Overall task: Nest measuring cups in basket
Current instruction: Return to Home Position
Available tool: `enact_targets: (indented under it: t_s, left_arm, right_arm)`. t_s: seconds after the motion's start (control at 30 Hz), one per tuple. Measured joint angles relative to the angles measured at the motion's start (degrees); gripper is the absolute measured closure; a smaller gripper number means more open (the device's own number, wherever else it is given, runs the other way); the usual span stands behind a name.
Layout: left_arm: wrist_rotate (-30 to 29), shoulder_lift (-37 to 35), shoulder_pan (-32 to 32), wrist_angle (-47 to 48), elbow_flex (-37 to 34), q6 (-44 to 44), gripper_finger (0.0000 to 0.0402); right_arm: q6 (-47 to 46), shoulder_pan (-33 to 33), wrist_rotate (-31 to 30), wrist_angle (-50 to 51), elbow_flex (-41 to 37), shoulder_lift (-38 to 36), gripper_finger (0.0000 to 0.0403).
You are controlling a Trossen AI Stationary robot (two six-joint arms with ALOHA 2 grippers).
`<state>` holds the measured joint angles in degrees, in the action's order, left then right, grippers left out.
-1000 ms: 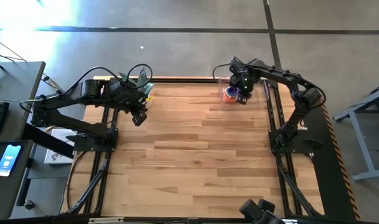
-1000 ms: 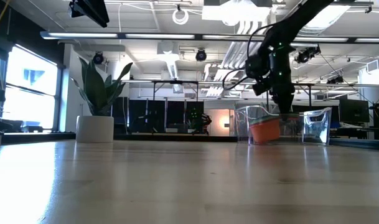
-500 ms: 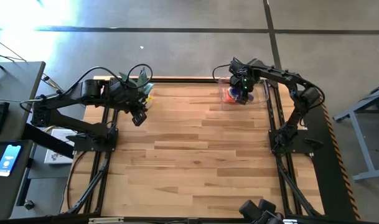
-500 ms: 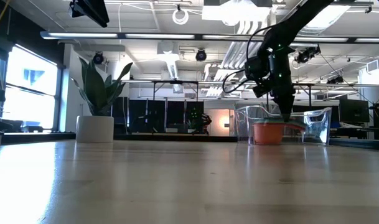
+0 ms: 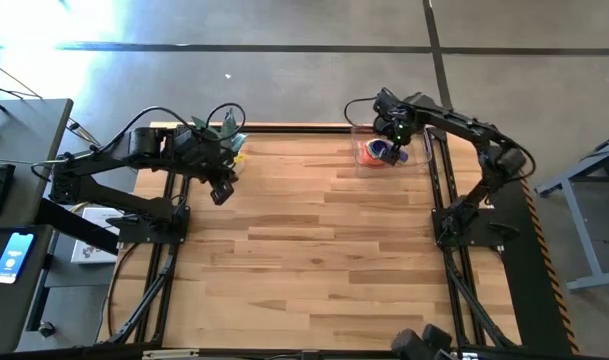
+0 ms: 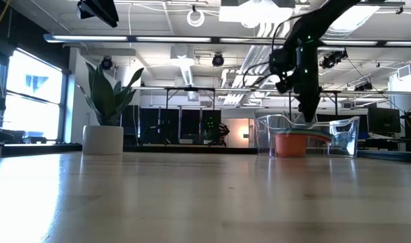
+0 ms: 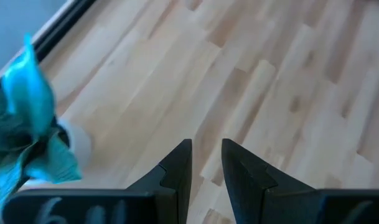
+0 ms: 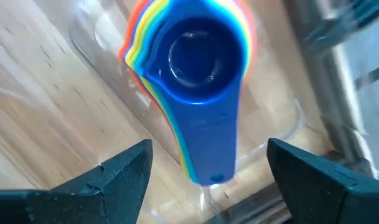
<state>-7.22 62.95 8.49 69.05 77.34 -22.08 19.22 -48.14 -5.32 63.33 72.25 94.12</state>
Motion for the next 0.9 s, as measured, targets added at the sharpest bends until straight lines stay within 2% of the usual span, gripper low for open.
enact_targets:
  t_s: [0.13, 0.27, 0.5, 0.6, 0.9]
  left_arm:
    - [5.19, -1.68, 0.0, -3.52, -0.54, 3.97, 0.0326]
    - [9.52, -6.49, 0.0, -13.1, -6.72, 6.23, 0.0326]
    - [9.46, -17.23, 0.09, -22.37, -20.83, 4.18, 0.0326]
    - [9.48, -21.76, 0.07, -29.13, -26.19, 3.78, 0.0326]
    - [6.69, -36.41, 0.07, -39.52, -40.46, 4.16, 0.0326]
  right_arm:
    - [-4.12, 1.84, 2.07, -0.99, 0.0, -5.17, 0.0095]
    - [-11.32, 5.99, 6.42, -5.5, 0.0, -10.46, 0.0094]
    - [-18.58, 16.44, 7.45, -15.4, 0.0, -17.48, 0.0094]
    - [-23.3, 20.05, 7.35, -18.95, 0.0, -19.43, 0.0094]
    - [-34.16, 28.71, 4.81, -31.42, 0.0, -20.8, 0.0094]
